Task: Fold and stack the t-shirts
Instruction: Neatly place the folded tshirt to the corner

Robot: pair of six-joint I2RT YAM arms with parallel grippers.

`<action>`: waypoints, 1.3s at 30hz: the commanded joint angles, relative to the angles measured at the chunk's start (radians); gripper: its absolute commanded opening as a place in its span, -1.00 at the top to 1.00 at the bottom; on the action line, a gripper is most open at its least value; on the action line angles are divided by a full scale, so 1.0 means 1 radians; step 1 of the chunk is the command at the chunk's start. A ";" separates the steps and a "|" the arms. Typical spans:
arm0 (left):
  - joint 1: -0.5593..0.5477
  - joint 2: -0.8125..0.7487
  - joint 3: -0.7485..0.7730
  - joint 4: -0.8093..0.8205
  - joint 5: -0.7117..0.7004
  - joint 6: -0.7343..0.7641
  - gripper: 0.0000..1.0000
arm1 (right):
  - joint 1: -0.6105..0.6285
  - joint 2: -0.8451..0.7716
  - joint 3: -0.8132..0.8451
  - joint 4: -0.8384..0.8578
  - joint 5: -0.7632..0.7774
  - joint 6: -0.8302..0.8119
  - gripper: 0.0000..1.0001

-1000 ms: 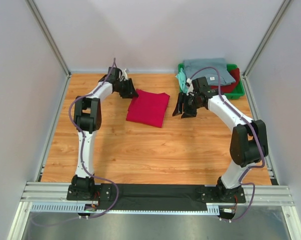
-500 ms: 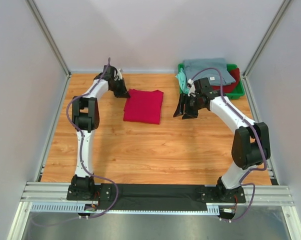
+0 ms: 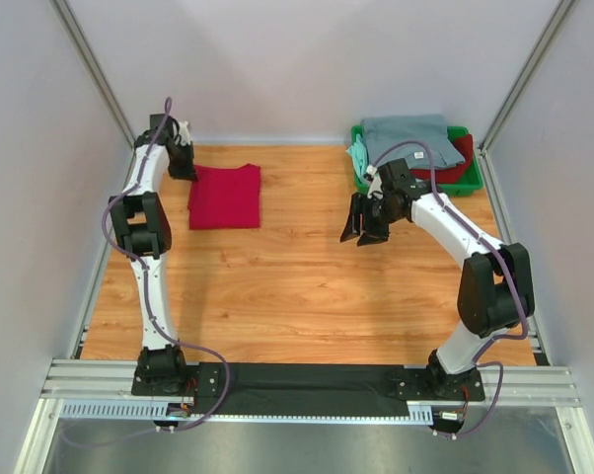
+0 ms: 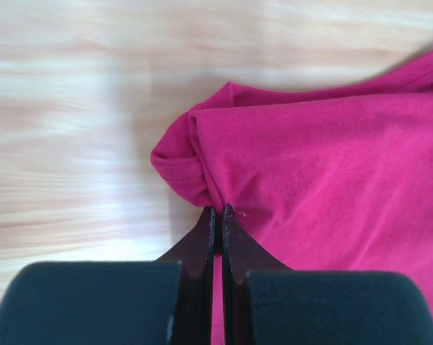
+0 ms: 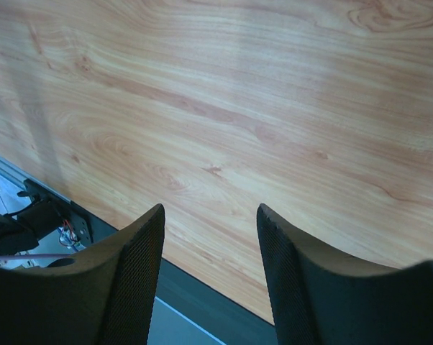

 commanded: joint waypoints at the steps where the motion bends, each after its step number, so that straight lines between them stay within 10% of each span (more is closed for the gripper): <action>1: 0.046 0.013 0.088 0.022 -0.106 0.154 1.00 | 0.011 -0.027 -0.013 -0.034 -0.007 -0.003 -0.11; 39: 0.137 0.217 0.255 0.571 -0.481 0.331 1.00 | 0.037 0.032 0.019 -0.138 0.076 -0.026 -0.11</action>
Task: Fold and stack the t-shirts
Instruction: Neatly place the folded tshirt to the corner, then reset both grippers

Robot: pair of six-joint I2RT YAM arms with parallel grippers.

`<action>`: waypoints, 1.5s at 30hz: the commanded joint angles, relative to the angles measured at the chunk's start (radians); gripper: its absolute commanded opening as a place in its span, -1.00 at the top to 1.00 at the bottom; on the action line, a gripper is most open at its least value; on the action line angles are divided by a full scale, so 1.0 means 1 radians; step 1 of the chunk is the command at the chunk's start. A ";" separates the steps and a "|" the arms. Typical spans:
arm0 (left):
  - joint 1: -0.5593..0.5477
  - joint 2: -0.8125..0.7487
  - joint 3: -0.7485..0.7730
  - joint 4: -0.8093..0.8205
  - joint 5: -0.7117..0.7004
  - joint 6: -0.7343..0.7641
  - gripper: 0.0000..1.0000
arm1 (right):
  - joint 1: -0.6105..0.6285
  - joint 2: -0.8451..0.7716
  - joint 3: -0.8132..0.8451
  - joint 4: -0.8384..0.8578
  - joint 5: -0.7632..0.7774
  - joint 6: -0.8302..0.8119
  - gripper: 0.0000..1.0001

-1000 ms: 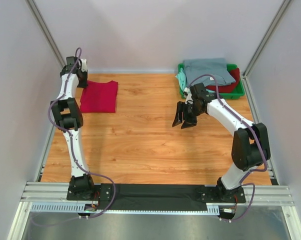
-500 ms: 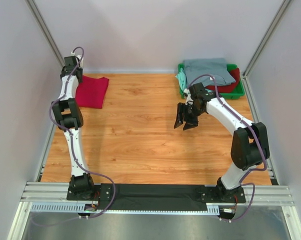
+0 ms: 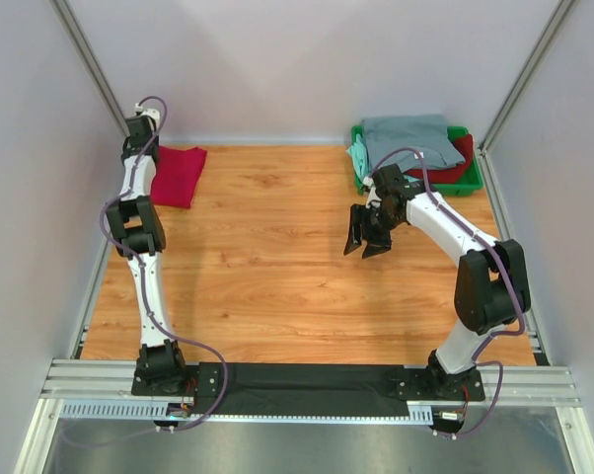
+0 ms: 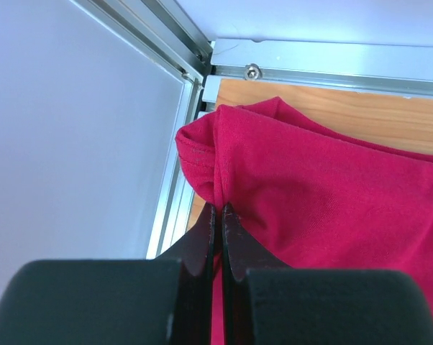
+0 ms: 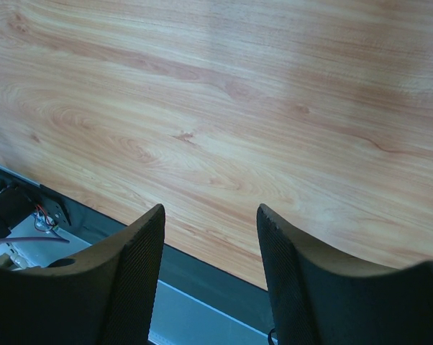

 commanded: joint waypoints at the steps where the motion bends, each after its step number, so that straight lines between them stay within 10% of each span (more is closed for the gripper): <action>1: 0.006 -0.008 0.051 0.071 -0.023 -0.003 1.00 | 0.008 0.004 0.009 0.008 0.015 0.000 -0.11; 11: -0.025 -0.215 -0.131 -0.027 -0.331 -0.053 -0.76 | 0.018 -0.046 -0.005 0.006 -0.013 0.040 -0.11; 16: -0.081 -0.352 -0.215 -0.165 -0.475 -0.110 -0.83 | 0.018 -0.086 -0.017 -0.018 -0.024 0.060 -0.12; 22: -0.212 -0.693 -0.543 -0.351 -0.324 -0.348 -0.88 | 0.018 -0.204 -0.120 0.035 -0.051 0.156 -0.14; 34: -0.693 -1.657 -1.601 -0.166 0.521 -0.848 -0.99 | 0.014 -0.557 -0.710 0.478 -0.143 0.579 -0.20; 35: -0.697 -1.724 -1.669 -0.126 0.617 -0.886 -0.99 | 0.015 -0.606 -0.759 0.540 -0.160 0.629 -0.24; 36: -0.698 -1.872 -1.793 -0.066 0.652 -0.950 -1.00 | 0.015 -0.628 -0.863 0.669 -0.185 0.673 -0.99; 45: -0.703 -2.808 -2.236 -0.072 0.802 -1.362 -0.99 | 0.015 -1.105 -1.243 1.001 -0.156 0.952 -1.00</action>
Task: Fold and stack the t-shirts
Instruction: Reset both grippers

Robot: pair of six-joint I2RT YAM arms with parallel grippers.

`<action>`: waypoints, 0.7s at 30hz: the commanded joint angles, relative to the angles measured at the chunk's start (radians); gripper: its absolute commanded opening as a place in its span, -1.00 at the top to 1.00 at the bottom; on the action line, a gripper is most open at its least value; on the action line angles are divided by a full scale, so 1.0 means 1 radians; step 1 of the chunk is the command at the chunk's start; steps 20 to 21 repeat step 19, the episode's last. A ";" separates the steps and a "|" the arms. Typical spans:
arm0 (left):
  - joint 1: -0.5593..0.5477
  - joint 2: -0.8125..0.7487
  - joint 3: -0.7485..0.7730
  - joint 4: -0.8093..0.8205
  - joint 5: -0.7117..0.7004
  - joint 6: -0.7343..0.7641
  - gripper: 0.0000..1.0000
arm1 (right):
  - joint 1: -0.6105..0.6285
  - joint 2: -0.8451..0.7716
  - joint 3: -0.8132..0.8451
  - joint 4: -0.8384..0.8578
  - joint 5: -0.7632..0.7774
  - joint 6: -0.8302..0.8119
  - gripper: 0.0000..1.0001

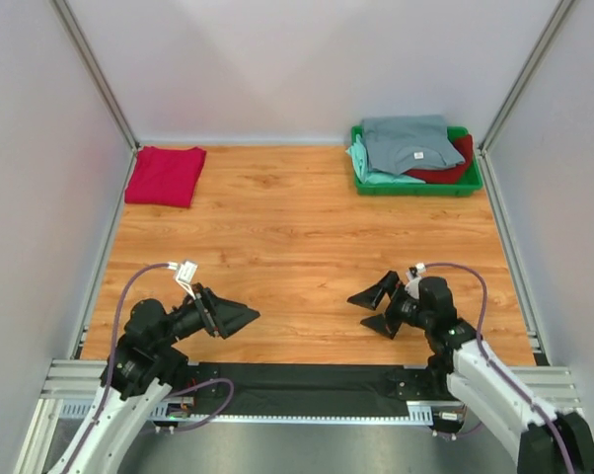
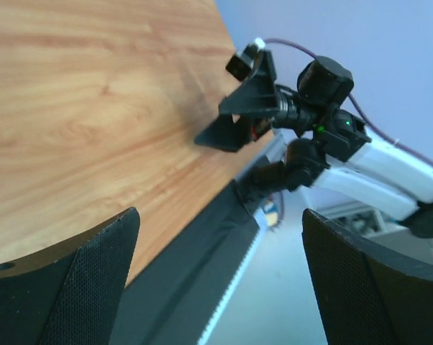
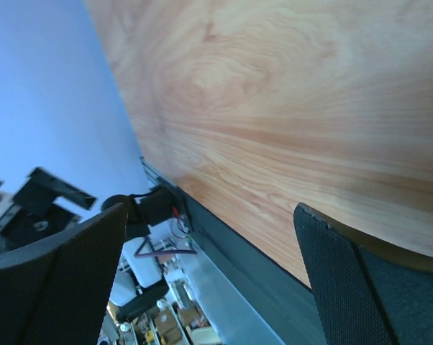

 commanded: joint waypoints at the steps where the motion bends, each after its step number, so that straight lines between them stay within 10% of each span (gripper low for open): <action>1: -0.003 -0.135 -0.116 0.080 0.171 -0.245 -0.99 | 0.004 -0.220 -0.096 0.178 0.003 0.158 -1.00; 8: -0.009 -0.167 -0.421 0.748 0.248 -0.633 -0.99 | 0.005 -0.790 -0.226 -0.308 0.006 0.175 -1.00; 21: -0.041 -0.176 -0.409 0.495 0.271 -0.461 -0.99 | 0.008 -0.803 -0.226 -0.307 0.015 0.120 -1.00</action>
